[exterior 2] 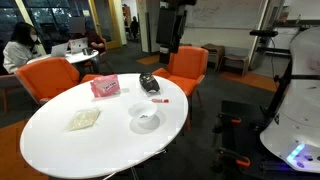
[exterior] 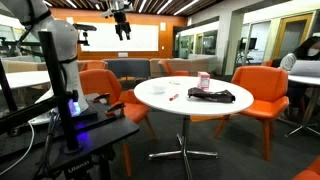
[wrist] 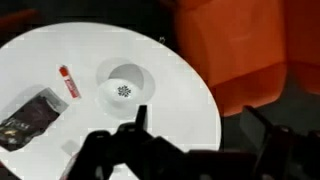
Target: Move the bowl to the right
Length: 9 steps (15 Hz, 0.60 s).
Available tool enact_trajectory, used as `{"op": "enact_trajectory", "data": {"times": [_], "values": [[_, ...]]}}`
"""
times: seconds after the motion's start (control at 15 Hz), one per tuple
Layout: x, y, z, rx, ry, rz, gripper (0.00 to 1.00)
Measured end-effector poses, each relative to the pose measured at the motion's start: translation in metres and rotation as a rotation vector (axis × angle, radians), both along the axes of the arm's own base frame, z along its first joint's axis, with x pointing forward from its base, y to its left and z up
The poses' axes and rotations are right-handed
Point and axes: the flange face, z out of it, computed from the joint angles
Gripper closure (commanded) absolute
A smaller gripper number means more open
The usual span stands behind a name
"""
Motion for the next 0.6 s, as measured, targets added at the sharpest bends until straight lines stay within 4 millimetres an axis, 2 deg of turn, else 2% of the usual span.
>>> {"op": "enact_trajectory", "data": {"times": [0.6], "values": [[0.0024, -0.0049, -0.0004, 0.002, -0.002, -0.013, 0.00]]}}
